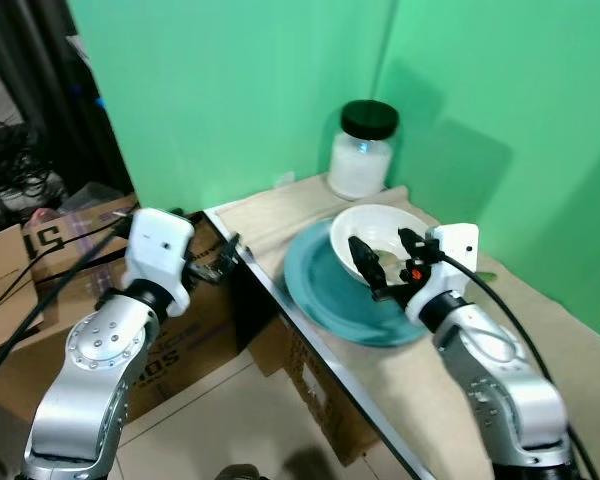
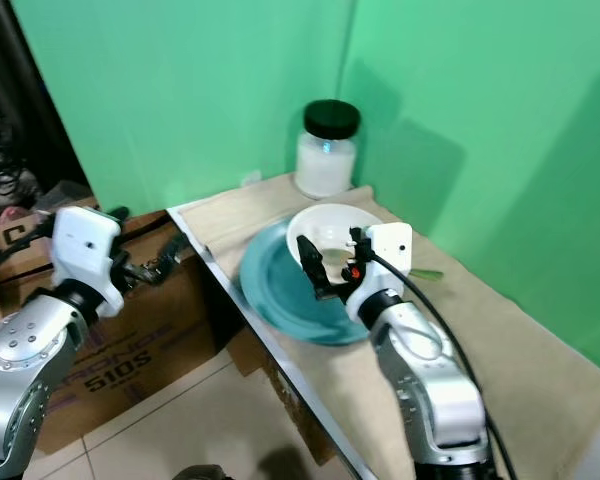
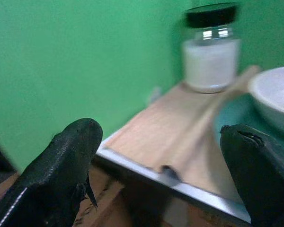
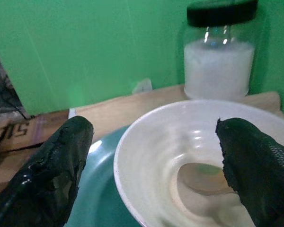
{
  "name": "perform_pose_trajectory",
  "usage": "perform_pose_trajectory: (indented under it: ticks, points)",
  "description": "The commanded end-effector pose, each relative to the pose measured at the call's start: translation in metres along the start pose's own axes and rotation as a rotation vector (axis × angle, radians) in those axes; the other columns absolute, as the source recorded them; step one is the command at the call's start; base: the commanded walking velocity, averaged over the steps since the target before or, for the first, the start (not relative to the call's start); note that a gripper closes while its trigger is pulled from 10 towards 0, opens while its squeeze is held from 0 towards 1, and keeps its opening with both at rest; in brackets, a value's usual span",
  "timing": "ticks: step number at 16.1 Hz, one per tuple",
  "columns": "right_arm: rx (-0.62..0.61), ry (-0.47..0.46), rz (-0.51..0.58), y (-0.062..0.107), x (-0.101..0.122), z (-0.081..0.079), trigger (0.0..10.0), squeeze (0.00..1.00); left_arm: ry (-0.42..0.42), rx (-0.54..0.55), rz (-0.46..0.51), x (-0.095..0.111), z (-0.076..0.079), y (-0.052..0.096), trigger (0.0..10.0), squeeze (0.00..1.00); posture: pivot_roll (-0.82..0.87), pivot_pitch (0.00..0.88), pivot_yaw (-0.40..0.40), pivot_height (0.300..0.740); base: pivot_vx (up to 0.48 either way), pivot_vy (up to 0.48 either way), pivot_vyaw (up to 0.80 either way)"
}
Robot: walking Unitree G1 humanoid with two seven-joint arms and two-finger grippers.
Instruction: Setting the table
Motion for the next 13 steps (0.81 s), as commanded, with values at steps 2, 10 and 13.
perform_pose_trajectory:
  ticks: [2,10,13]
  points:
    - [0.051,0.057,0.031,-0.008,0.027,0.002,10.0,1.00,-0.018,-0.076,-0.002,0.003,0.007,0.002,10.0,0.13,0.18,0.000,-0.011,0.740,0.000,0.000,0.00]
    - [0.271,0.473,-0.337,-0.060,0.055,0.033,10.0,0.00,-0.030,-0.490,-0.142,-0.012,0.045,0.007,10.0,0.12,0.12,0.000,0.031,0.740,0.000,0.000,0.00]
    - [0.389,0.497,-0.534,-0.065,0.050,0.035,10.0,0.00,-0.042,-0.603,-0.190,-0.020,0.058,0.014,10.0,0.12,0.12,0.000,0.020,0.740,0.000,0.000,0.00]
Point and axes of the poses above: a point about 5 cm out from each wrist's last joint towards the gripper, its own y axis pointing back from the gripper into the wrist, its own x axis along the axis of the wrist's last joint, z = x × y, the point moved 5 cm from there along -y, pointing out of the wrist towards the gripper, and after that the axes turned 9 degrees about y, right-handed, at the moved point
